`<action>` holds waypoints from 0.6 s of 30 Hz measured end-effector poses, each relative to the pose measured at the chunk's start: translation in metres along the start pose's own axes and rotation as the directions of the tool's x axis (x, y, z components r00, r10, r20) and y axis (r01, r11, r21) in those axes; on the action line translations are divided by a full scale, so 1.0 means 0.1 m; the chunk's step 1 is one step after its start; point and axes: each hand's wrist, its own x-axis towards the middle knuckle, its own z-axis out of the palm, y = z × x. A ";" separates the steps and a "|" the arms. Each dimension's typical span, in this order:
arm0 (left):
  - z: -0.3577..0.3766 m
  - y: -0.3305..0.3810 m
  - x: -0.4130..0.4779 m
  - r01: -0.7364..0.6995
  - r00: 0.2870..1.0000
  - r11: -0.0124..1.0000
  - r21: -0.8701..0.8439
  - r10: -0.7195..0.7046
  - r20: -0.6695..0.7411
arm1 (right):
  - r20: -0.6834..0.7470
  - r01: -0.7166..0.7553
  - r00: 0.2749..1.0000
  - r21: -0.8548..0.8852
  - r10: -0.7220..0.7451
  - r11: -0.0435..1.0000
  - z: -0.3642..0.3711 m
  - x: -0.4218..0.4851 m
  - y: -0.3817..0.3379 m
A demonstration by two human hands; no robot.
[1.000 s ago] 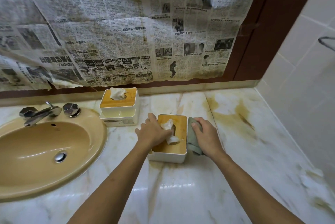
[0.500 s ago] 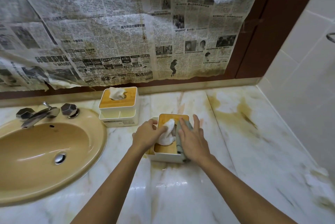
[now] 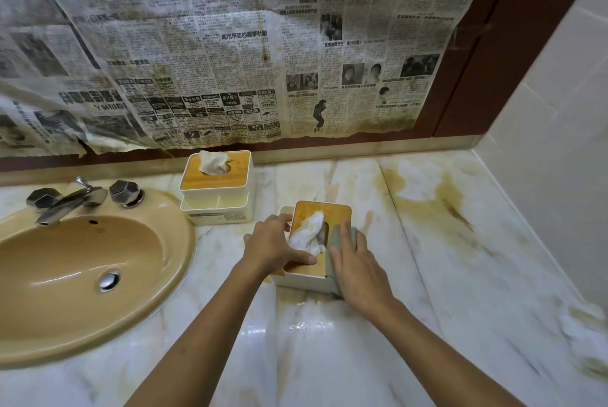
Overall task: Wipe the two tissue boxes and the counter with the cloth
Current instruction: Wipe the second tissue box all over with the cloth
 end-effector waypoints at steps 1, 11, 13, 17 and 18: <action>0.00 0.00 0.01 -0.001 1.000 1.000 0.009 0.001 0.003 | -0.001 0.001 1.000 -0.003 -0.001 1.000 -0.03 0.06 0.00; 0.04 -0.04 0.03 0.005 1.000 1.000 0.027 -0.005 -0.002 | -0.012 -0.110 0.994 0.018 0.110 0.994 -0.27 0.65 -0.05; 0.05 -0.04 0.04 -0.003 1.000 0.999 0.038 0.003 -0.008 | -0.037 -0.070 0.997 -0.006 0.070 0.997 -0.14 0.34 -0.05; 0.06 -0.04 0.06 -0.012 1.000 0.998 0.062 0.012 -0.002 | -0.051 0.015 0.999 -0.041 -0.017 0.999 -0.09 0.14 0.02; 0.06 -0.04 0.06 -0.016 1.000 0.997 0.072 0.016 0.002 | -0.071 0.017 0.997 -0.053 -0.021 0.998 -0.13 0.24 0.05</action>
